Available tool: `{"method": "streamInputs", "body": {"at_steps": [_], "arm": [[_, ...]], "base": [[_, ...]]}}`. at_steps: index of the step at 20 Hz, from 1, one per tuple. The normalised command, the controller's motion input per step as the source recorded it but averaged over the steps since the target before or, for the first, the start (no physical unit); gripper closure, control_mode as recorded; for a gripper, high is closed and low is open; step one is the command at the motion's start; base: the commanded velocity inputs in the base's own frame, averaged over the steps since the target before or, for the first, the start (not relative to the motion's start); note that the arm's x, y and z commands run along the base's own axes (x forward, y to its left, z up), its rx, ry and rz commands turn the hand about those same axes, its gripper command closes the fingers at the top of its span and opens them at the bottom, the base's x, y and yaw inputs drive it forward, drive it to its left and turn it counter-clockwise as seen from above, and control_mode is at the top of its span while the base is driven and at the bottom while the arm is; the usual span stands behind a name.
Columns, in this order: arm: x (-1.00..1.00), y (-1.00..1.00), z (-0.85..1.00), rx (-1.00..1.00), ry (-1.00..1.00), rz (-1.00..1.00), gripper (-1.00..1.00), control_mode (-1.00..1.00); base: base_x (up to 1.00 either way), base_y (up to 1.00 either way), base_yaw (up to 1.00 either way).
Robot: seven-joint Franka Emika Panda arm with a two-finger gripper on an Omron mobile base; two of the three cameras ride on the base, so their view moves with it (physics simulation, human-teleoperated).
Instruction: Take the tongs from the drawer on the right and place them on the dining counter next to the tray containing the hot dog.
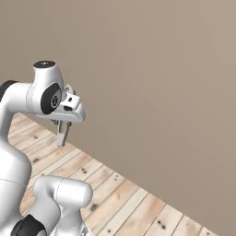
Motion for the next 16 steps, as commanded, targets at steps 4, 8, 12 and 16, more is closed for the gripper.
{"method": "streamInputs", "body": {"at_steps": [4,8,12,16], "arm": [[0.0,0.0,0.0,0.0,0.0,0.0,1.0,1.0],[0.0,0.0,0.0,0.0,0.0,0.0,1.0,1.0],[0.0,0.0,0.0,0.0,0.0,0.0,1.0,1.0],[0.0,0.0,0.0,0.0,0.0,0.0,1.0,1.0]], "base": [[0.97,-0.16,0.87],[0.85,-0.14,0.9],[0.66,-0.11,0.94],[0.49,-0.06,0.98]]}}
